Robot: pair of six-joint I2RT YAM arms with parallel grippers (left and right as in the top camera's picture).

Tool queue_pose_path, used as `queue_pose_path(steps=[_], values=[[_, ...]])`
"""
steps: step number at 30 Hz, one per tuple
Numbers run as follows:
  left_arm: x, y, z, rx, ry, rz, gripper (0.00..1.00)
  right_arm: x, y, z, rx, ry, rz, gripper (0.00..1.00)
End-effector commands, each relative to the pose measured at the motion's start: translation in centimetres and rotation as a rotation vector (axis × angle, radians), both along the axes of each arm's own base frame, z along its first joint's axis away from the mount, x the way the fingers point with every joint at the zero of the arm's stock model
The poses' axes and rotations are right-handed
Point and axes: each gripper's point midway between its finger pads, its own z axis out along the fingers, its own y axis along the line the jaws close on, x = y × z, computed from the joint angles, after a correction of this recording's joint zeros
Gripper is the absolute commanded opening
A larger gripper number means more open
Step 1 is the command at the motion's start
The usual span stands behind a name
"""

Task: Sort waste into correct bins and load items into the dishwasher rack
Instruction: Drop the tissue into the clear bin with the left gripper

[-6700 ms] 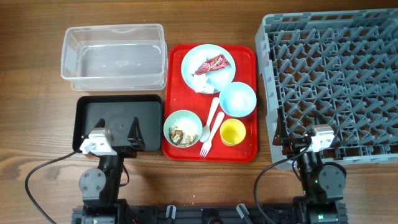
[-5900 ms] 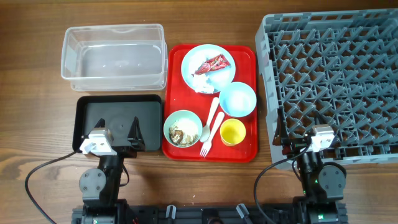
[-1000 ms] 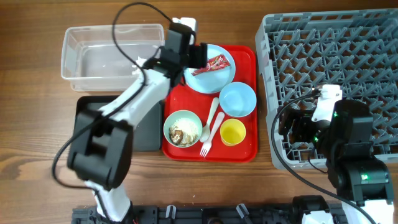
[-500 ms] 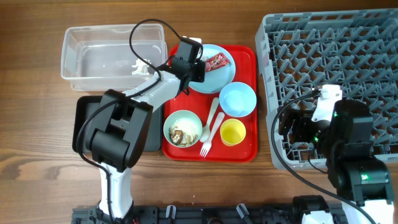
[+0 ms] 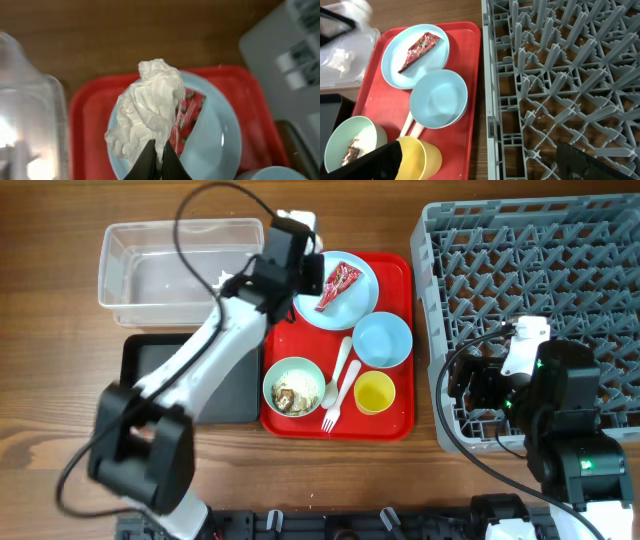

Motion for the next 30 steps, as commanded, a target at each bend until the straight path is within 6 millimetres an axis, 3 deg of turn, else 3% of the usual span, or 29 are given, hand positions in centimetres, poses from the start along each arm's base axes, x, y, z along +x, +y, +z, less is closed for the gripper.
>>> queue_pose_path(steps=[1, 8, 10, 11, 13, 15, 17, 20, 23, 26, 30], values=[[1.0, 5.0, 2.5, 0.092, -0.069, 0.166, 0.04, 0.2, -0.4, 0.8, -0.008, -0.019, -0.019, 1.00], [1.8, 13.7, -0.5, 0.132, 0.048, 0.371, 0.04, 0.2, -0.4, 0.8, -0.007, -0.019, -0.019, 1.00], [1.7, 15.9, -1.7, 0.127, 0.091, 0.428, 0.23, 0.2, -0.4, 0.8, -0.007, -0.020, -0.019, 1.00], [1.8, 16.5, -2.1, 0.123, 0.102, 0.435, 0.31, 0.3, -0.4, 0.9, -0.007, -0.021, -0.019, 1.00], [2.0, 16.9, -2.2, 0.109, 0.105, 0.438, 0.57, 0.3, -0.4, 0.9, -0.007, -0.022, -0.019, 1.00], [2.2, 16.7, -1.6, 0.096, 0.086, 0.433, 0.60, 0.3, -0.4, 0.9, -0.007, -0.022, -0.019, 1.00], [2.4, 14.1, -0.8, 0.022, 0.072, 0.346, 0.63, 0.3, -0.4, 0.9, -0.007, -0.023, -0.019, 1.00], [2.0, 7.4, 0.2, -0.082, 0.055, 0.147, 0.69, 0.3, -0.4, 0.9, -0.007, -0.023, -0.019, 1.00], [1.4, 3.8, -0.1, -0.083, 0.047, 0.076, 0.79, 0.3, -0.4, 0.9, -0.007, -0.023, -0.019, 1.00], [0.7, 0.8, -2.0, -0.070, 0.077, 0.019, 0.82, 0.3, -0.4, 0.9, -0.007, -0.022, -0.019, 1.00], [-0.3, -1.9, -6.8, -0.031, 0.159, -0.035, 0.83, 0.3, -0.4, 0.8, -0.007, -0.021, -0.019, 1.00]])
